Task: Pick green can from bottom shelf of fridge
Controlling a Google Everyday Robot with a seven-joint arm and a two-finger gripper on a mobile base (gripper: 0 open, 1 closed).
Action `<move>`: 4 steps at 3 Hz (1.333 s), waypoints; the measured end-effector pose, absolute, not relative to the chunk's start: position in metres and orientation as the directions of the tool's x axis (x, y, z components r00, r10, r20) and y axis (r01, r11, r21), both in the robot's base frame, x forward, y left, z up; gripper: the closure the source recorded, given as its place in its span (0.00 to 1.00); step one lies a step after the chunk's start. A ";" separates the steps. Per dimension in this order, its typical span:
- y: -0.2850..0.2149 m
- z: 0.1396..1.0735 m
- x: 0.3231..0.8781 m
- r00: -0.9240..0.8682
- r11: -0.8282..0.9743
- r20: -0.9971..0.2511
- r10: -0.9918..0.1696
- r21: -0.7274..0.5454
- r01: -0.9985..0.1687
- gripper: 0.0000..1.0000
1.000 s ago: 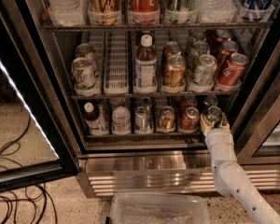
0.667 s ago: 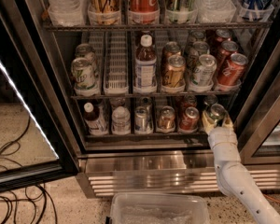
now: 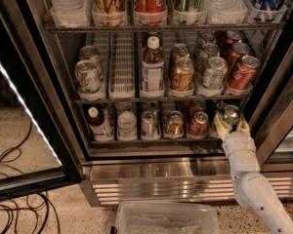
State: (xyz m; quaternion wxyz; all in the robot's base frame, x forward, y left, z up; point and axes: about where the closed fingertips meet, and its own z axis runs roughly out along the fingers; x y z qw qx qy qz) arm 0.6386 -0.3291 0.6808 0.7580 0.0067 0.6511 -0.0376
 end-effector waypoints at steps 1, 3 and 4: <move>-0.320 0.694 0.626 0.143 1.000 -0.989 -0.021 -0.024 -0.014 1.00; -0.287 0.719 0.602 0.142 0.970 -0.988 0.062 0.026 -0.241 1.00; -0.275 0.726 0.591 0.150 0.932 -0.983 0.104 0.044 -0.359 1.00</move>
Offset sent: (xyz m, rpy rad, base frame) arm -0.0419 0.0424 0.0399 0.0519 0.0097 0.3136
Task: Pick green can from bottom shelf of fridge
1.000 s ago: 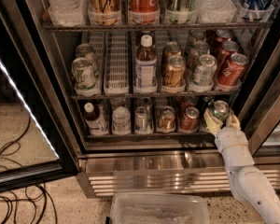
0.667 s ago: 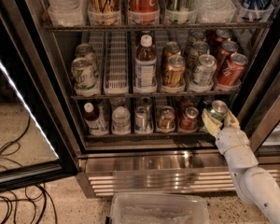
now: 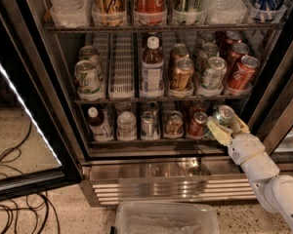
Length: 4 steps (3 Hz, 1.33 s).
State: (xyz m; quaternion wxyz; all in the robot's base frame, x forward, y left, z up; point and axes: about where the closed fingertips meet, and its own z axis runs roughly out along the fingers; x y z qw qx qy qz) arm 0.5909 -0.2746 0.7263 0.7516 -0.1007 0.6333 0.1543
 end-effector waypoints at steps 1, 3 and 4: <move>-0.253 0.724 0.584 0.137 0.899 -0.986 0.097 0.028 -0.436 1.00; -0.227 0.727 0.569 0.101 0.855 -0.984 0.150 0.078 -0.513 1.00; -0.226 0.727 0.569 0.098 0.852 -0.983 0.153 0.080 -0.518 1.00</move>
Offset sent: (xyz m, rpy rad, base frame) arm -0.0072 0.0212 -0.0026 -0.0190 0.0044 0.0813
